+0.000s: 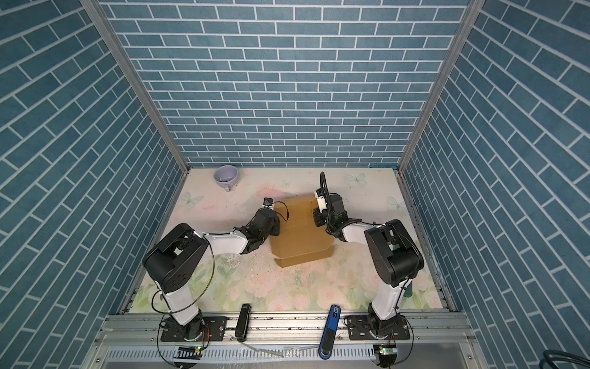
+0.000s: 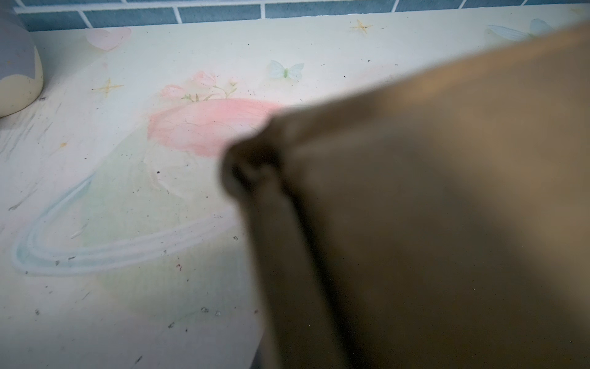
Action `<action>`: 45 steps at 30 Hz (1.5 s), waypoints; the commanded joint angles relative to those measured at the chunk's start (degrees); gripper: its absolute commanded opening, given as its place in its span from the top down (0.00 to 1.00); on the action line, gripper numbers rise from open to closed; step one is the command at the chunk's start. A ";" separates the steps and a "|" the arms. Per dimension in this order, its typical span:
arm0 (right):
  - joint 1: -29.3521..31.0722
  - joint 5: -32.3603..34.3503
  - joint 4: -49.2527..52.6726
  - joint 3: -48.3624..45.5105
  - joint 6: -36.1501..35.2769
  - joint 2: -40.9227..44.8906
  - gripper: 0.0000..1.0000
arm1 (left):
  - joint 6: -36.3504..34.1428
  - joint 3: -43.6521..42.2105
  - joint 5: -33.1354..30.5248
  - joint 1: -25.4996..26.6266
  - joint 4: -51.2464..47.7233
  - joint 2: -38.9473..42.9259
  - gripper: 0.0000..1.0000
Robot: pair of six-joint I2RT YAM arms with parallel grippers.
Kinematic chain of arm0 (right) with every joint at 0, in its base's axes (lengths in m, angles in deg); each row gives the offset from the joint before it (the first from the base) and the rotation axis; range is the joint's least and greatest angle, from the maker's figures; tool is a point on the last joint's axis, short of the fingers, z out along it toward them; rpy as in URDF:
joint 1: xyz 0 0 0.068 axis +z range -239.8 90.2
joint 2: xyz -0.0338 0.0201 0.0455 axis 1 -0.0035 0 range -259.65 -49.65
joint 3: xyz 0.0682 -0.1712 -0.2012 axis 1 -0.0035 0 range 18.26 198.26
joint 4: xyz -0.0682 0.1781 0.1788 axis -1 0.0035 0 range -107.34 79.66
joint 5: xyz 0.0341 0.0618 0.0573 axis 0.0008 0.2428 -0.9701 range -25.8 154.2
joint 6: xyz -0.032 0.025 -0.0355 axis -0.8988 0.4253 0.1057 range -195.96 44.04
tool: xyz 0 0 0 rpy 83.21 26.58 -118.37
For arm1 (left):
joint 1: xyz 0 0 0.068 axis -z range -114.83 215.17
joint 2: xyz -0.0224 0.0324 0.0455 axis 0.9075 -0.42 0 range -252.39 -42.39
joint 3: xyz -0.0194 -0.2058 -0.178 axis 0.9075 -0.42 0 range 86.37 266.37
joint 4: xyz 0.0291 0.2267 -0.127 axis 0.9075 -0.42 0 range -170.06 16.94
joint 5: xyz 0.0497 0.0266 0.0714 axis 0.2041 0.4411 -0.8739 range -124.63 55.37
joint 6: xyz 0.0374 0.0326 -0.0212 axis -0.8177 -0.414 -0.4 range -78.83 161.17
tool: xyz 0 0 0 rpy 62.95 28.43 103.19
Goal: Fold the paper box
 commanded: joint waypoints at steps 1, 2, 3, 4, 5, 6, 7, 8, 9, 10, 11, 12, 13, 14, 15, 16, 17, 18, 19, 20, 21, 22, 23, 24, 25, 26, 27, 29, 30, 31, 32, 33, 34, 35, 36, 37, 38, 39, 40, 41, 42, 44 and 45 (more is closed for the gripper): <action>2.46 3.71 -1.45 1.46 2.67 -2.21 0.78 | 0.00 1.45 5.66 0.88 -4.91 -2.40 0.87; 2.87 4.82 -1.41 1.56 3.06 -2.40 0.78 | 0.18 1.78 5.77 0.94 -5.12 -2.45 0.87; 3.24 6.06 -1.47 1.79 3.38 -2.61 0.78 | 0.46 2.00 5.87 0.92 -5.12 -2.58 0.87; 3.54 7.30 -1.47 1.83 3.65 -2.77 0.79 | 0.74 2.10 5.94 0.94 -5.17 -2.64 0.87; 3.88 8.46 -1.24 2.01 3.84 -2.96 0.79 | 0.94 2.10 6.03 0.93 -5.08 -2.67 0.87; 4.05 9.32 -0.89 2.21 4.03 -3.18 0.80 | 1.08 2.19 6.10 0.94 -4.95 -2.67 0.87; 4.28 10.21 -0.49 2.57 4.27 -3.45 0.80 | 1.24 2.43 6.14 0.96 -5.20 -2.76 0.87; 4.50 10.81 -0.11 2.84 4.46 -3.70 0.81 | 1.33 2.54 6.13 0.94 -5.42 -2.80 0.87; 4.59 11.39 0.21 3.17 4.64 -3.89 0.81 | 1.27 2.69 6.14 0.89 -5.73 -2.82 0.87; 4.65 12.00 0.64 3.40 4.99 -4.15 0.82 | 1.31 2.80 6.06 0.96 -5.98 -2.76 0.87; 4.77 12.31 1.04 3.60 5.29 -4.28 0.82 | 1.59 2.90 5.97 0.86 -6.25 -2.76 0.87; 4.79 12.74 1.35 3.85 5.59 -4.45 0.83 | 1.69 2.98 5.87 0.93 -6.54 -2.76 0.87; 4.88 13.26 1.58 3.91 5.94 -4.53 0.84 | 1.86 3.07 5.72 0.91 -6.78 -2.68 0.87; 4.88 13.75 1.92 4.10 6.27 -4.62 0.85 | 2.21 3.15 5.53 0.91 -7.04 -2.67 0.87; 4.88 14.25 2.44 4.21 6.56 -4.71 0.85 | 2.40 3.16 5.31 0.86 -7.29 -2.60 0.87; 4.97 14.68 2.98 4.39 6.75 -4.73 0.86 | 2.56 3.29 5.20 0.88 -7.60 -2.58 0.87; 4.92 14.79 3.36 4.56 6.76 -4.73 0.87 | 2.69 3.40 5.00 0.86 -7.90 -2.58 0.87; 5.01 14.84 3.76 4.64 6.72 -4.73 0.87 | 2.85 3.46 4.80 0.85 -8.15 -2.58 0.87; 5.10 14.93 4.29 4.65 6.55 -4.75 0.87 | 2.96 3.64 4.74 0.86 -8.40 -2.58 0.87; 5.20 15.01 4.74 4.66 6.29 -4.66 0.87 | 3.02 3.75 4.58 0.85 -8.69 -2.58 0.87; 5.22 15.06 5.20 4.66 5.96 -4.69 0.87 | 2.99 4.01 4.45 0.84 -9.09 -2.66 0.87; 5.36 15.33 5.73 4.76 5.42 -4.64 0.87 | 2.97 4.33 4.55 0.77 -9.71 -2.74 0.87; 5.52 15.95 6.61 4.91 5.06 -4.68 0.87 | 2.98 4.55 4.56 0.68 -10.15 -2.82 0.87; 5.59 16.48 7.45 5.12 4.77 -4.75 0.88 | 2.91 4.72 4.55 0.59 -10.46 -2.85 0.87; 5.67 16.87 8.17 5.33 4.53 -4.73 0.88 | 2.94 4.82 4.62 0.50 -10.61 -2.78 0.87; 5.84 17.58 8.63 5.28 4.37 -4.70 0.88 | 2.98 4.91 4.71 0.35 -10.74 -2.71 0.87; 5.98 17.94 8.95 5.40 4.23 -4.67 0.88 | 2.94 4.99 4.81 0.33 -10.88 -2.76 0.87; 6.11 19.19 9.82 5.55 4.20 -4.56 0.88 | 2.99 5.18 4.87 0.25 -11.01 -2.69 0.87; 6.25 19.92 10.37 5.67 4.28 -4.57 0.89 | 2.91 5.26 4.99 0.24 -11.09 -2.67 0.87; 6.28 21.06 10.81 5.84 4.45 -4.63 0.89 | 2.82 5.35 4.98 0.24 -11.26 -2.67 0.87; 6.29 21.85 11.37 6.04 4.56 -4.66 0.90 | 2.91 5.36 5.06 0.24 -11.27 -2.67 0.87; 6.37 22.69 11.73 6.11 4.64 -4.62 0.90 | 2.88 5.40 5.08 0.24 -11.19 -2.67 0.87; 6.48 23.94 12.26 6.37 4.66 -4.64 0.91 | 2.94 5.44 5.17 0.24 -11.27 -2.75 0.87; 6.55 24.74 12.82 6.44 4.65 -4.70 0.91 | 2.92 5.53 5.23 0.16 -11.35 -2.76 0.87; 6.55 25.01 13.03 6.41 4.58 -4.70 0.91 | 2.82 5.53 5.34 0.20 -11.36 -2.83 0.87; 6.64 25.76 13.43 6.60 4.66 -4.73 0.91 | 2.81 5.53 5.43 0.15 -11.36 -2.85 0.87; 6.64 26.04 13.80 6.67 4.66 -4.73 0.91 | 2.77 5.60 5.44 0.16 -11.36 -2.84 0.87; 6.61 25.94 13.92 6.62 4.65 -4.79 0.91 | 2.79 5.62 5.49 0.15 -11.27 -2.98 0.87; 6.64 25.96 13.86 6.56 4.81 -4.77 0.91 | 2.85 5.70 5.46 0.15 -11.36 -3.09 0.87; 6.64 26.17 14.01 6.55 4.98 -4.80 0.91 | 2.84 5.79 5.57 0.15 -11.45 -3.19 0.87; 6.64 26.74 14.44 6.67 5.23 -4.82 0.93 | 2.82 5.88 5.68 0.15 -11.49 -3.25 0.87; 6.66 27.84 15.25 7.15 5.39 -5.12 0.94 | 2.91 5.99 5.82 0.15 -11.50 -3.31 0.87; 6.73 27.98 15.33 7.12 5.39 -5.06 0.94 | 2.82 6.10 5.83 0.15 -11.53 -3.37 0.87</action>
